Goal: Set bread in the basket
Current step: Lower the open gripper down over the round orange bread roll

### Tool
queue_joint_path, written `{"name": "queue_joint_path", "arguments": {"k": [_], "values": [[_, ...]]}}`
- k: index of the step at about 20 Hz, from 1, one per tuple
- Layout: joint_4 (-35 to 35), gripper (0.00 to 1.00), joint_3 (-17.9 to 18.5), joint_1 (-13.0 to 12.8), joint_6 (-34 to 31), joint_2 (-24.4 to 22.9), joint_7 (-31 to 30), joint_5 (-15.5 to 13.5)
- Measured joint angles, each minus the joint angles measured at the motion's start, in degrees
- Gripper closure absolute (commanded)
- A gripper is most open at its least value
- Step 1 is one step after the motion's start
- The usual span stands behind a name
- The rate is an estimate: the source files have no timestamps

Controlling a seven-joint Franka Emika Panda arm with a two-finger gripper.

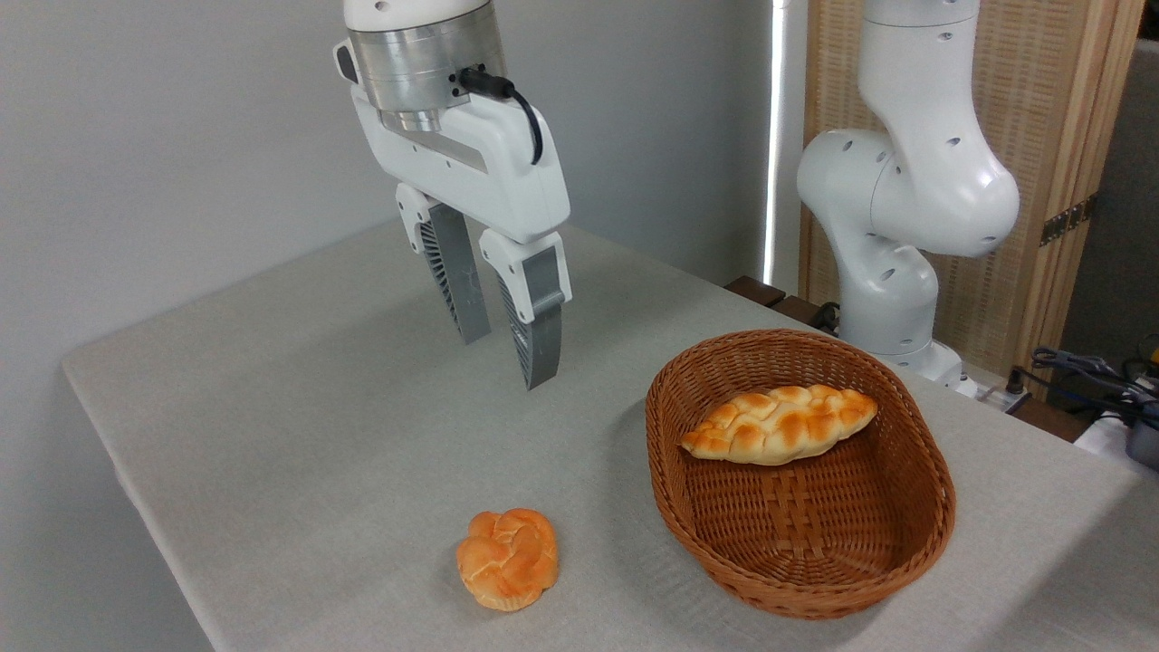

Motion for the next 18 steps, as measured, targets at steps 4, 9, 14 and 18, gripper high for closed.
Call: {"name": "queue_joint_path", "arguments": {"k": [4,9,14,18], "values": [[-0.6,0.00,0.4,0.4,1.4,0.0,0.0,0.0],[-4.3,0.00,0.4,0.6,5.1,-1.2,0.0,0.0],[-17.4,0.00,0.5,1.1,14.7,-6.3,0.0,0.0],[-26.2,0.00,0.6,1.2,25.2,-6.9,0.0,0.0]]}}
